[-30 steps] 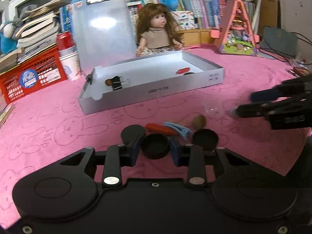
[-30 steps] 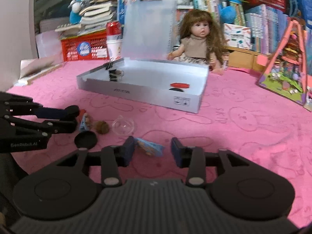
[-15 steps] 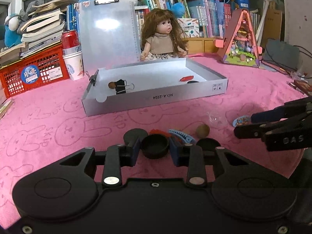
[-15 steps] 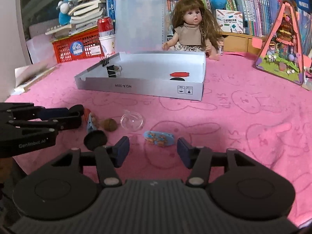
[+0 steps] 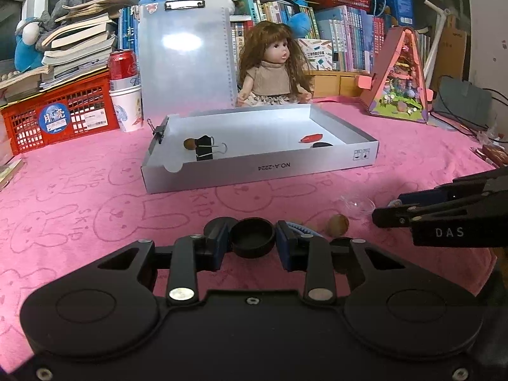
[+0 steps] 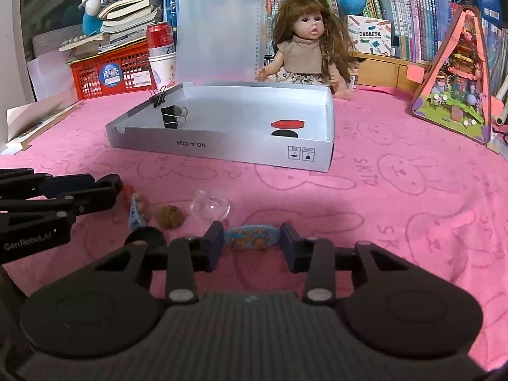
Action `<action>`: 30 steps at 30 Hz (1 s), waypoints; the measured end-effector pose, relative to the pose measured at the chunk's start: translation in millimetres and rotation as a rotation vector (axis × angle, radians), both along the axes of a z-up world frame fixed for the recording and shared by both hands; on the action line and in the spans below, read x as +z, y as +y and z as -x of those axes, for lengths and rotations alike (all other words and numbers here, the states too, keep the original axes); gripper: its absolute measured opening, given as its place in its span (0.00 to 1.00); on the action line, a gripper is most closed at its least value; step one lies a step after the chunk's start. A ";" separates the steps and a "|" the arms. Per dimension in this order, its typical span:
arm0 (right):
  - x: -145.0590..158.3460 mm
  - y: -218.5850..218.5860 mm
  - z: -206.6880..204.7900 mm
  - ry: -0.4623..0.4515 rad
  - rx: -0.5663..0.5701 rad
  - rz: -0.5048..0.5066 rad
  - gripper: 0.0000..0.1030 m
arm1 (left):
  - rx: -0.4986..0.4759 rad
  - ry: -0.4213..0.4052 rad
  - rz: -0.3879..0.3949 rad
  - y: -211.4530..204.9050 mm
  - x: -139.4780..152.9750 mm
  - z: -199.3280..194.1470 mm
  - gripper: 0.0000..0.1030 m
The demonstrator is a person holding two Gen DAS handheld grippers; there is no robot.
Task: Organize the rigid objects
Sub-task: 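Carry the black cap with the left tool while the right tool carries the toy over the box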
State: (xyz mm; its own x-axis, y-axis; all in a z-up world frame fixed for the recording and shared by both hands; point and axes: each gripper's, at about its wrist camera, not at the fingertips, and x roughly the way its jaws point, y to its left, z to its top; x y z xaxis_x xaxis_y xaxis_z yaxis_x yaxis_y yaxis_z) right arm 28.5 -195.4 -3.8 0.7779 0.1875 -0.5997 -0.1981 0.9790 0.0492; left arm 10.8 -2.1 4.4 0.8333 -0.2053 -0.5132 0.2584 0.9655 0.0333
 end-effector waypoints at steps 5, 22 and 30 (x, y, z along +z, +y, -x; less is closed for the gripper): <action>3.2 -3.0 -2.9 -0.015 -0.003 0.000 0.42 | 0.012 -0.010 0.002 1.3 4.2 -5.0 0.30; 29.0 -10.4 -46.1 -0.085 -0.059 -0.024 0.42 | 0.091 -0.014 0.060 16.3 35.8 -53.4 0.30; 40.1 -16.1 -84.6 -0.082 -0.093 -0.059 0.42 | 0.125 -0.036 0.070 22.8 56.7 -97.7 0.30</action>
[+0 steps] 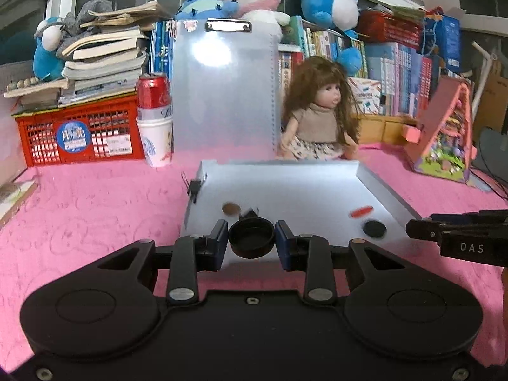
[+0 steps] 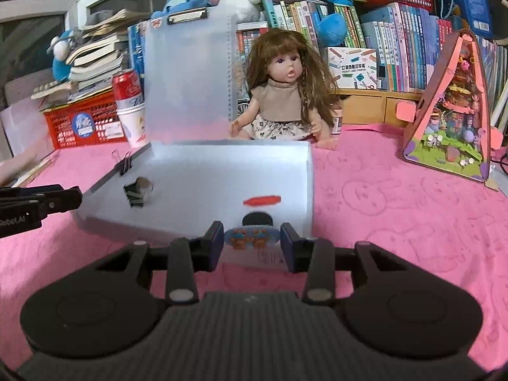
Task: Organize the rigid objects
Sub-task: 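Carry the black cap with the left tool while the right tool carries the toy over the box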
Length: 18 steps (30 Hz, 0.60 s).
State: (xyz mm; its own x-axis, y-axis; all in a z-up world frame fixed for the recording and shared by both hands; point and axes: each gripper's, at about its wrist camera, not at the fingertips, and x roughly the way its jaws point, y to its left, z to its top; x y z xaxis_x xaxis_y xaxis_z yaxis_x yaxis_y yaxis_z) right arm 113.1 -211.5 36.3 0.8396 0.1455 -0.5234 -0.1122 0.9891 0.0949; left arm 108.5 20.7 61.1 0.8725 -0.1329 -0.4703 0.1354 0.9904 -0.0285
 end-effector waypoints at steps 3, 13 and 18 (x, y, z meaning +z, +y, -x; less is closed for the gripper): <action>3.9 -4.5 -19.1 0.016 -0.016 -0.023 0.42 | 0.009 0.012 0.016 2.1 4.8 -19.3 0.30; 12.0 -18.6 -90.1 0.097 -0.051 -0.085 0.42 | 0.040 0.155 0.089 11.1 2.0 -117.4 0.30; 8.5 -17.9 -119.8 0.156 -0.062 -0.082 0.42 | 0.075 0.203 0.071 10.8 -7.4 -155.2 0.30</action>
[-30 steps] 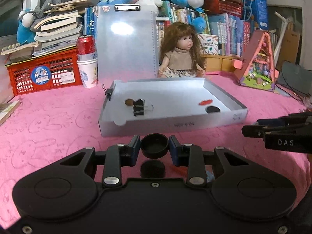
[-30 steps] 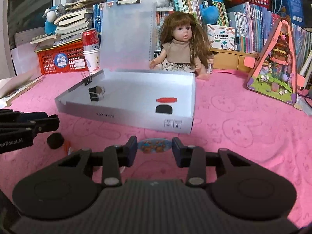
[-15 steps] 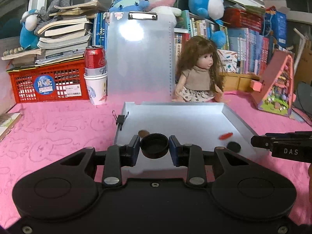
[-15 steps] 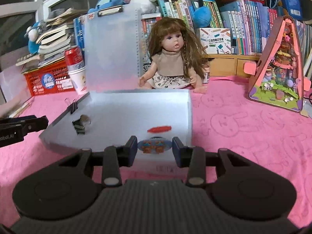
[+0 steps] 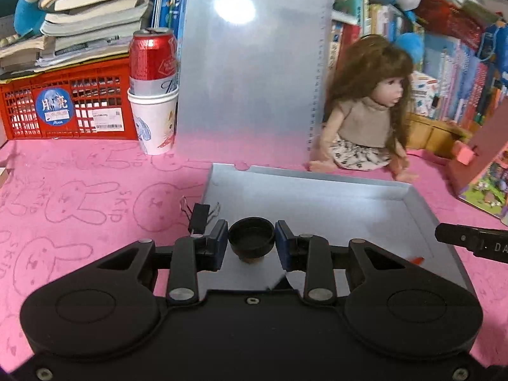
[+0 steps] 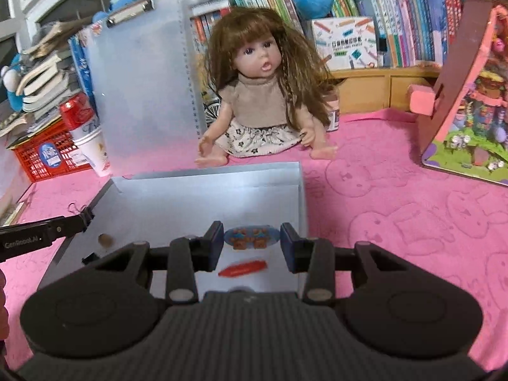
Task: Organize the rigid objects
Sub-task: 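Carry the black cap with the left tool while the right tool carries the toy over the box, then open the left tool to drop the cap while the right tool releases the toy into the box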
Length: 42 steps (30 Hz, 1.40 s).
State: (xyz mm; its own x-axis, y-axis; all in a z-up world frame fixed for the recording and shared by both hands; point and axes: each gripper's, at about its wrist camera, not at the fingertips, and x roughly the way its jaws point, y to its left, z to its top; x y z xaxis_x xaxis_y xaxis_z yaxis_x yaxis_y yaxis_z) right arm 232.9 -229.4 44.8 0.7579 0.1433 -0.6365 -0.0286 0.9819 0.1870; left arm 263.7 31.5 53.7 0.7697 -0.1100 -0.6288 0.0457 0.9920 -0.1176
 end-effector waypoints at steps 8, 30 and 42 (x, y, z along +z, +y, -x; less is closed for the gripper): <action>-13.1 5.8 -26.6 0.056 -0.008 0.035 0.42 | 0.002 0.060 -0.024 -5.9 -14.9 -32.0 0.30; -37.2 23.7 -42.8 0.111 0.016 0.088 0.47 | 0.013 0.130 -0.076 -9.5 -41.9 -56.7 0.30; -12.9 20.0 -10.7 0.003 0.047 0.100 0.75 | -0.084 0.016 -0.087 -19.4 0.9 -14.8 0.58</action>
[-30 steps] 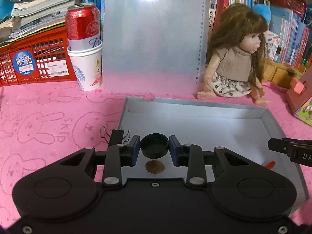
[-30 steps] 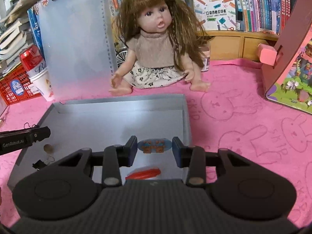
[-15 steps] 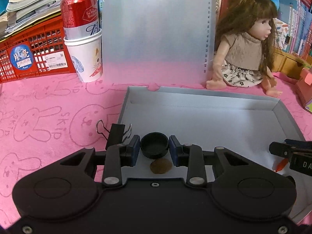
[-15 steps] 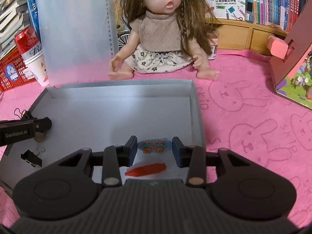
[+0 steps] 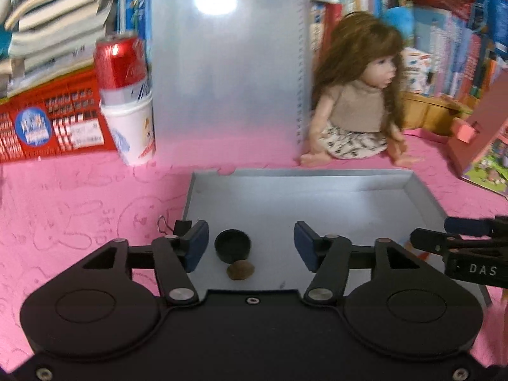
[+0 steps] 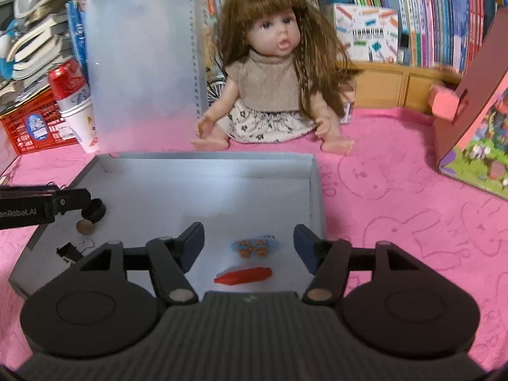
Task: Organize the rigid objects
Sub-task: 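Open the left tool to drop the cap while the right tool releases the toy into the box, then move both tools back toward the remaining objects on the cloth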
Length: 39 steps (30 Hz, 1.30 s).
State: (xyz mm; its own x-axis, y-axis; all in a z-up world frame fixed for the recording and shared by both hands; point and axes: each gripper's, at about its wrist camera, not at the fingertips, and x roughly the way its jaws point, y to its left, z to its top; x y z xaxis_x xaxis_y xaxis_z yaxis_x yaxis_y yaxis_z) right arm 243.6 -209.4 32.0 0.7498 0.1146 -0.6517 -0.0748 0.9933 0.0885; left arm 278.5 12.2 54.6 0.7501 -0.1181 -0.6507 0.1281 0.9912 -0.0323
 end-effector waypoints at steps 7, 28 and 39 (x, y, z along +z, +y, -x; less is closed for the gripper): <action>13.0 0.4 33.9 -0.069 0.063 0.008 0.83 | -0.065 -0.054 0.016 -8.2 12.6 42.3 0.66; -0.2 23.1 128.3 -0.201 0.305 0.076 0.85 | -0.100 -0.088 -0.015 -1.5 -14.1 155.5 0.68; -12.0 15.2 162.8 -0.233 0.390 0.067 0.85 | -0.096 -0.106 -0.034 8.5 -21.4 199.4 0.68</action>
